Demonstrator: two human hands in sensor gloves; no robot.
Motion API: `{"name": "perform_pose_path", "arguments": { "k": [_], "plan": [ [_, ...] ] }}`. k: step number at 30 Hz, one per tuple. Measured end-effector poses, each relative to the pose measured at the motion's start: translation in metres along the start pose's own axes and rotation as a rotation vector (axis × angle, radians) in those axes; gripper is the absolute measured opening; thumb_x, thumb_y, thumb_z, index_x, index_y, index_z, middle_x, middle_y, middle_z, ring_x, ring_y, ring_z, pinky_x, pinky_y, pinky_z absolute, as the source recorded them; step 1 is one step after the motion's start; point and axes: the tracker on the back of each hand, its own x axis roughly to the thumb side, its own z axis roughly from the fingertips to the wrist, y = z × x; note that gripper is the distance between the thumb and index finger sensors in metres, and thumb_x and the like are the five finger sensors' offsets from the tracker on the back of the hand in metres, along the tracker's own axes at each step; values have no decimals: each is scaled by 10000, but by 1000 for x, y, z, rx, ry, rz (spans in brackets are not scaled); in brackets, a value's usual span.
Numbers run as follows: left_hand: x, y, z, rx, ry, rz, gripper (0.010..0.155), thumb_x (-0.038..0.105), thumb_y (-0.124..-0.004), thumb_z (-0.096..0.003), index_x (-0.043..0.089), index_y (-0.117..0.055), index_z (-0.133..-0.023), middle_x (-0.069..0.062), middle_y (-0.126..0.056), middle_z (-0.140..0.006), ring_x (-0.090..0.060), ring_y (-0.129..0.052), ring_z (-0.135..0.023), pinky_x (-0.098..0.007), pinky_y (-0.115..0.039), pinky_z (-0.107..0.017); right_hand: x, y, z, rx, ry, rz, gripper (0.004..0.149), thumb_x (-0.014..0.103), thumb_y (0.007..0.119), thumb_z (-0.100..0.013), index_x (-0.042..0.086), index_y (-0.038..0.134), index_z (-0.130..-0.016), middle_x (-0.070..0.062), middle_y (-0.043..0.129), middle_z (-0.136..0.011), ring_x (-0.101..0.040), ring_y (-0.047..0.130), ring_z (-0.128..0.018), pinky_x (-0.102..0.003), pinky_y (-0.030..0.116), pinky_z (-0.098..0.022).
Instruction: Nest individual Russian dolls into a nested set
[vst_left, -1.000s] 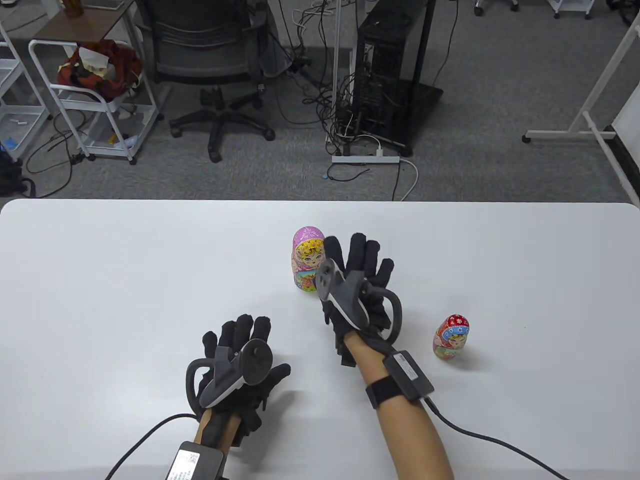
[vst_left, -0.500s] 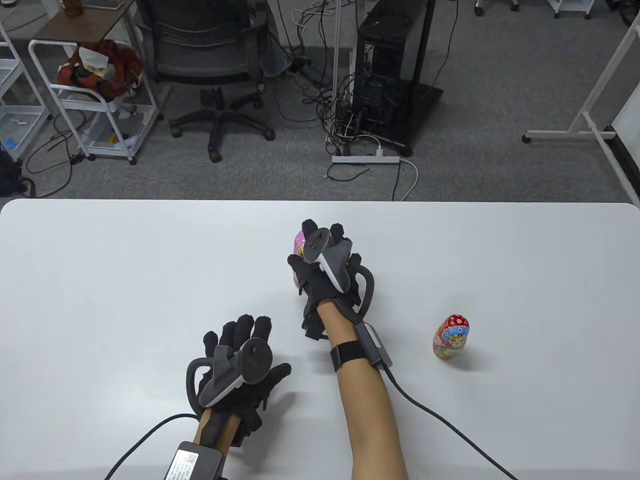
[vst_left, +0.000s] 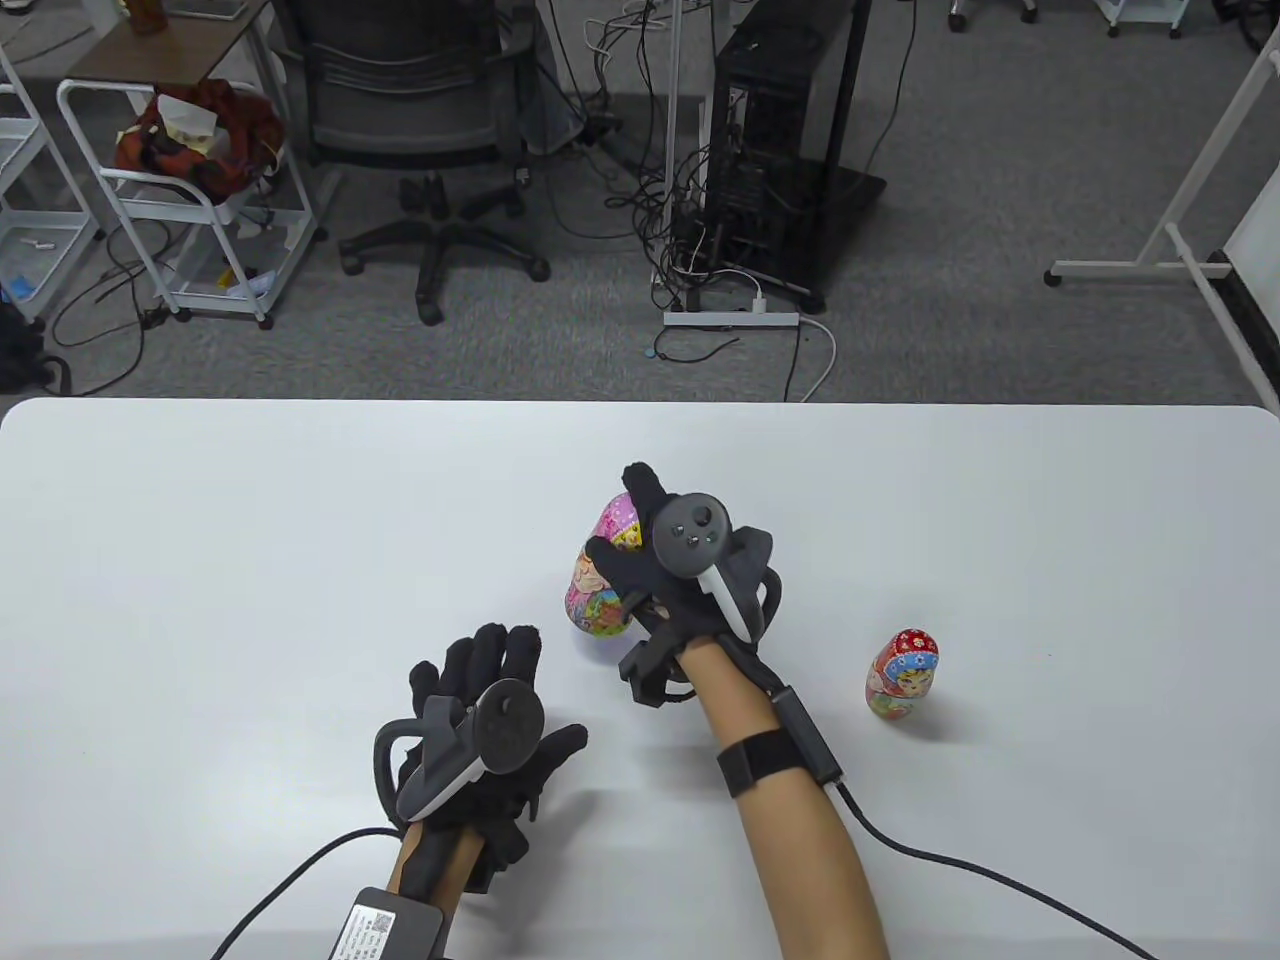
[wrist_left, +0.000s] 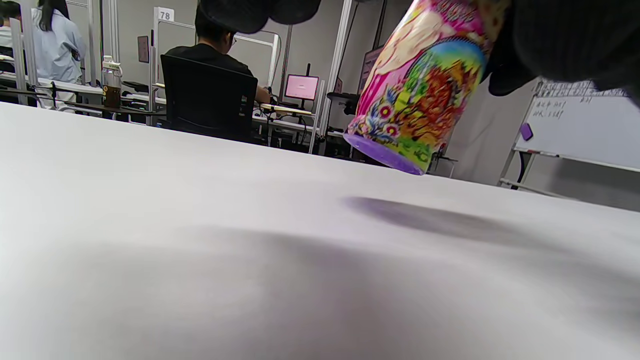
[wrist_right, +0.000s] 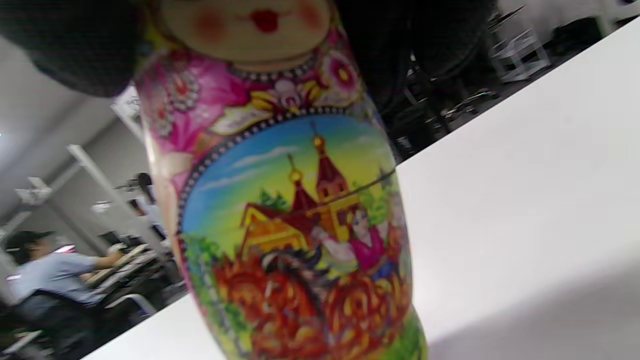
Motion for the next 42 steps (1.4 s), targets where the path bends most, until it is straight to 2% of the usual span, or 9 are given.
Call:
{"name": "perform_pose_path", "arguments": {
  "k": [5,7,13,18,23,28,34,40,42],
  "plan": [
    [11,5,6,72,-36,45,1114,777,-721,-355,193,-143,-1108,-174,-284,-1192,-414,-414,-1098,-728,-380,-729,-10,-15,45,38,-64,-118,800,639,801,-416,438,310,-1014,-131,551,-1066,-330,811,-893,-521,677,-675],
    [17,4,8,45,-53,50,1158,793,-730,-341,171,-120,-1103,-187,-279,-1195,-422,-417,-1101,-726,-391,-733,-17,-20,65,42,-75,-186,802,634,802,-416,431,307,-1014,-129,547,-1067,-332,809,-894,-521,678,-672],
    [25,3,9,20,-84,75,1256,813,-768,-297,83,-114,-1081,-219,-329,-1188,-439,-480,-1099,-716,-456,-737,-32,-29,94,58,-71,-317,807,624,800,-422,415,295,-1016,-126,527,-1074,-338,795,-901,-520,680,-670],
    [28,-2,10,-18,-111,78,1288,836,-789,-267,88,-131,-1083,-222,-386,-1183,-435,-554,-1089,-693,-524,-735,-46,-23,101,66,-63,-465,817,609,812,-422,385,300,-1017,-149,524,-1061,-362,792,-882,-527,680,-655],
    [30,-5,12,-6,-149,78,1272,833,-823,-246,135,-178,-1091,-178,-441,-1181,-397,-635,-1076,-650,-613,-726,-48,-22,110,46,-133,-427,838,626,813,-405,362,304,-1016,-135,540,-1052,-348,821,-859,-494,720,-634],
    [26,-4,12,13,-202,181,1216,772,-886,-263,179,-227,-1095,-135,-459,-1184,-367,-687,-1066,-619,-666,-716,-48,-23,112,45,-145,-436,856,639,817,-394,337,315,-1018,-128,564,-1039,-339,853,-834,-477,753,-610],
    [25,-3,10,35,-221,229,1154,739,-943,-258,194,-342,-1078,-67,-706,-1064,-287,-897,-927,-550,-763,-680,-52,-21,109,72,-136,-461,868,648,811,-391,341,297,-1020,-125,553,-1039,-335,851,-835,-475,749,-616],
    [26,-5,7,15,-224,136,1169,764,-931,-250,179,-344,-1075,-53,-760,-1010,-196,-975,-769,-520,-793,-647,-51,-16,108,137,-122,-390,924,635,833,-388,350,223,-1021,-136,499,-1060,-335,812,-868,-514,708,-640],
    [27,-5,7,14,-222,93,1173,771,-927,-249,175,-344,-1073,-53,-763,-1006,-180,-980,-740,-512,-798,-640,-51,-14,109,111,-109,-400,919,620,857,-380,329,265,-1020,-151,522,-1047,-346,828,-851,-510,719,-629]
  ]
}}
